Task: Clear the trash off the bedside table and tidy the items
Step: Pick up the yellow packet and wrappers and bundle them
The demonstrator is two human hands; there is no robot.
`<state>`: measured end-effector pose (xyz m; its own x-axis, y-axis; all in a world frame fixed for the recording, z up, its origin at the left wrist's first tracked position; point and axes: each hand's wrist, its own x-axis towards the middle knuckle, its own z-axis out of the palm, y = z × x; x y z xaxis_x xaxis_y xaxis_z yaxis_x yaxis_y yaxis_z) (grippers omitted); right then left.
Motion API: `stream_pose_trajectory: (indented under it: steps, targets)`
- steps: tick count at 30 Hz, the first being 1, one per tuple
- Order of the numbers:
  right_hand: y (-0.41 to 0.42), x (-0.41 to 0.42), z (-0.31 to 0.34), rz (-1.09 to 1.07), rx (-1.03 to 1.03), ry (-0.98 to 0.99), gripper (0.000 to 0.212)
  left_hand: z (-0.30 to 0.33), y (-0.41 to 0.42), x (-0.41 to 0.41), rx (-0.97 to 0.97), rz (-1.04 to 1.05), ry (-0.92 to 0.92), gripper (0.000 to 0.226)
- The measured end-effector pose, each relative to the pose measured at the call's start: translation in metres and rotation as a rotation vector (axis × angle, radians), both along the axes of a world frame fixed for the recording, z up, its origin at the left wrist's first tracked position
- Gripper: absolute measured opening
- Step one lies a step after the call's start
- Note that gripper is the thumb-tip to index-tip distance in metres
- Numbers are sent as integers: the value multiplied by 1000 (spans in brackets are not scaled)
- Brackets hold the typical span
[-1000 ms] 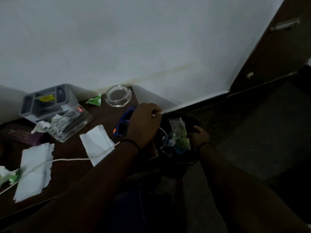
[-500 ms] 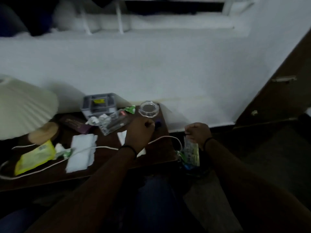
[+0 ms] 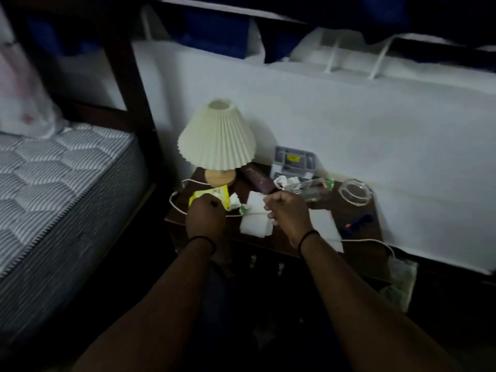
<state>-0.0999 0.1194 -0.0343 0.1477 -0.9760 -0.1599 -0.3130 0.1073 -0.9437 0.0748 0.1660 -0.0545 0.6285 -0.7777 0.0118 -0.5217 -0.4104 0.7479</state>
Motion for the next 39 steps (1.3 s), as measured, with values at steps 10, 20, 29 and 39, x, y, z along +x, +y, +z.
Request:
stream_pose_trajectory:
  steps: [10, 20, 29, 39]
  targets:
    - [-21, -6, -56, -48, -188, 219, 14, -30, -43, 7, 152, -136, -248, 24]
    - [-56, 33, -78, 134, -344, 562, 27, -45, -72, 3, 240, -226, -305, 21]
    - [-67, 46, -82, 197, -342, 748, 27, -50, -78, -1, 198, -226, -299, 24]
    - [-70, 39, -80, 175, -366, 631, 15, -50, -81, -5, -70, -129, -55, 10]
